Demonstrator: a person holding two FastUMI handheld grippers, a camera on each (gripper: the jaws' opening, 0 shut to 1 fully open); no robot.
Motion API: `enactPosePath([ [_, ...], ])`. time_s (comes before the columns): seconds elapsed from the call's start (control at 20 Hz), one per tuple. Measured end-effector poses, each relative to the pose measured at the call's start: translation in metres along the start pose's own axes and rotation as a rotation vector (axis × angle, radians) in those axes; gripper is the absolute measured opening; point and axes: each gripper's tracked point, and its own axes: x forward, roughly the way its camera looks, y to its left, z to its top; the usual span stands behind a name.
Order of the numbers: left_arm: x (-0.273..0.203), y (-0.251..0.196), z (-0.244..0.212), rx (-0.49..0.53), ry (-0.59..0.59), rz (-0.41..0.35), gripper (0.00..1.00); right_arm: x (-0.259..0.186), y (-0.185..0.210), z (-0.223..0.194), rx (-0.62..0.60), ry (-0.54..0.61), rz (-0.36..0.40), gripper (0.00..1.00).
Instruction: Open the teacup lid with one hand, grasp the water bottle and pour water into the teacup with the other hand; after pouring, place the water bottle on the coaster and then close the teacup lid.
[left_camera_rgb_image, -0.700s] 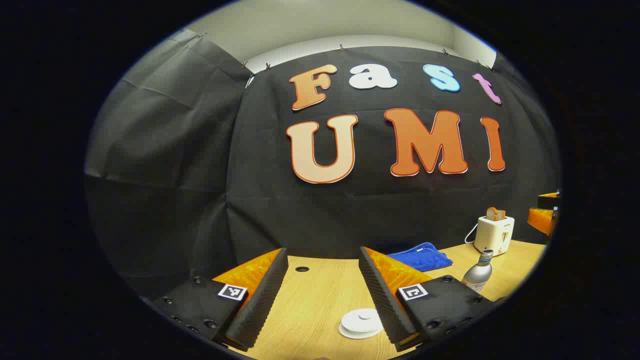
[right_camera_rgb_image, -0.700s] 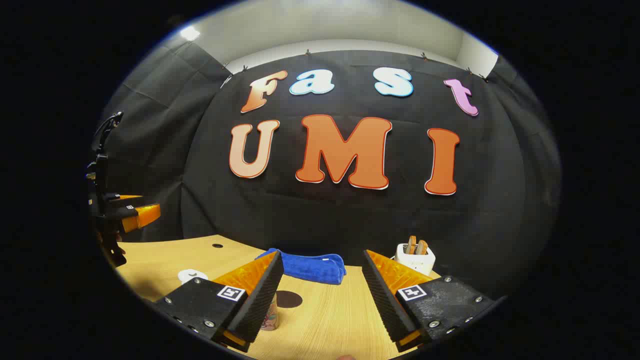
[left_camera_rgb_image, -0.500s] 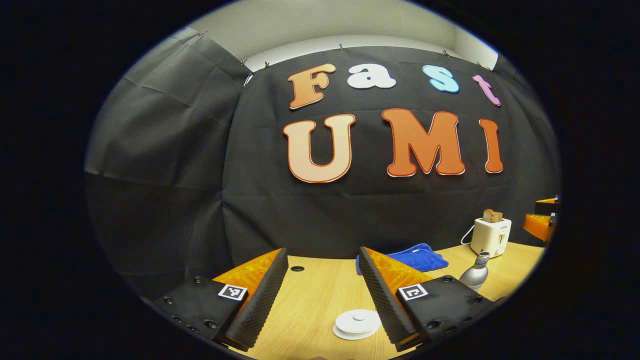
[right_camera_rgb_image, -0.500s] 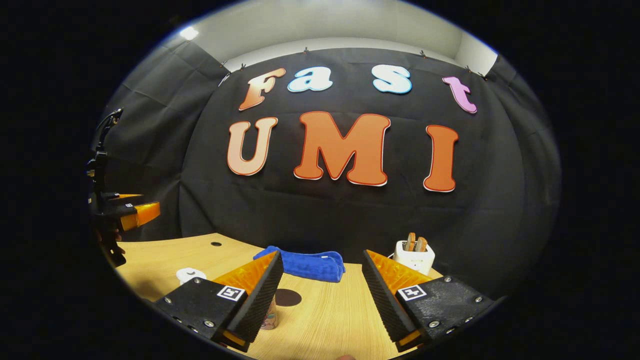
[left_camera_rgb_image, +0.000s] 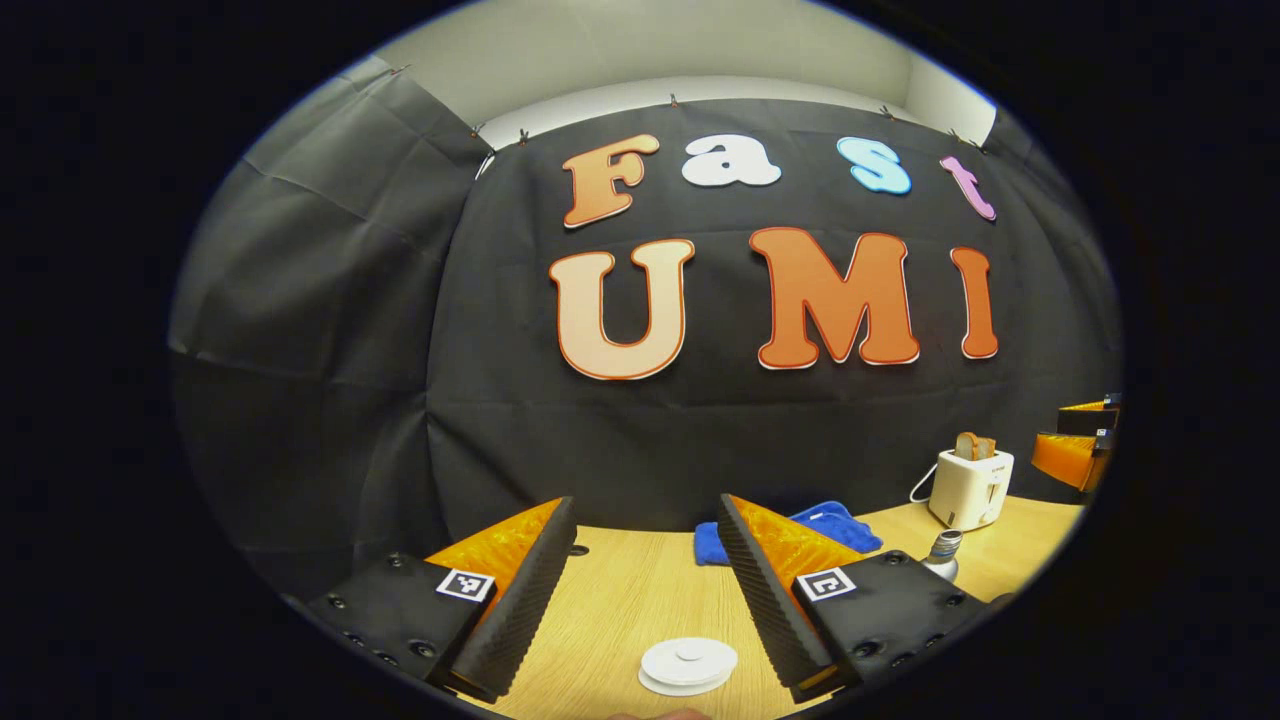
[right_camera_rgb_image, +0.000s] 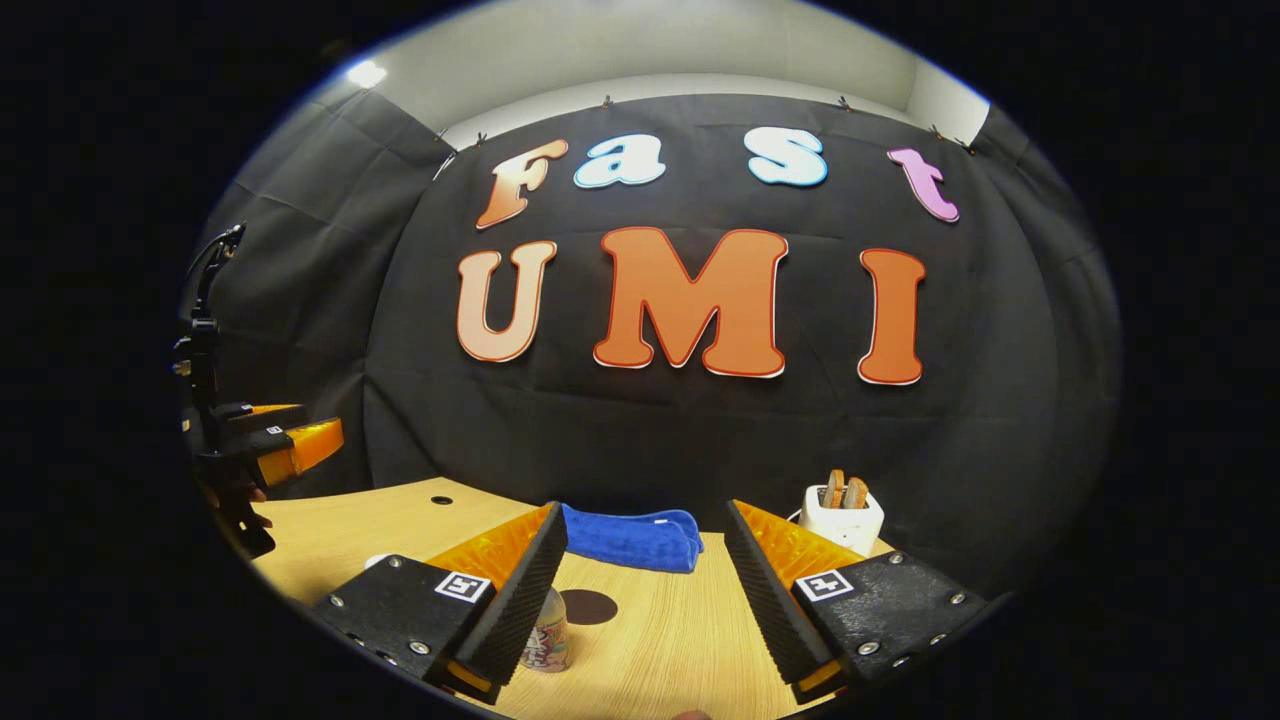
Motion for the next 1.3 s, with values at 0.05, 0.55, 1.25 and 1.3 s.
enactPosePath([
  [0.05,0.000,-0.005,0.000,-0.006,-0.003,-0.015,0.94,0.000,0.000,0.002,0.004,-0.002,0.002,0.95],
  [0.55,0.010,-0.011,-0.055,-0.008,0.117,-0.058,0.98,-0.007,0.030,-0.023,-0.018,0.031,0.084,0.96],
  [1.25,0.016,-0.026,-0.167,0.032,0.376,-0.135,0.92,-0.001,0.075,-0.099,-0.043,0.182,0.216,0.96],
  [1.3,0.016,-0.027,-0.175,0.036,0.395,-0.139,0.95,0.001,0.077,-0.104,-0.041,0.197,0.223,0.96],
])
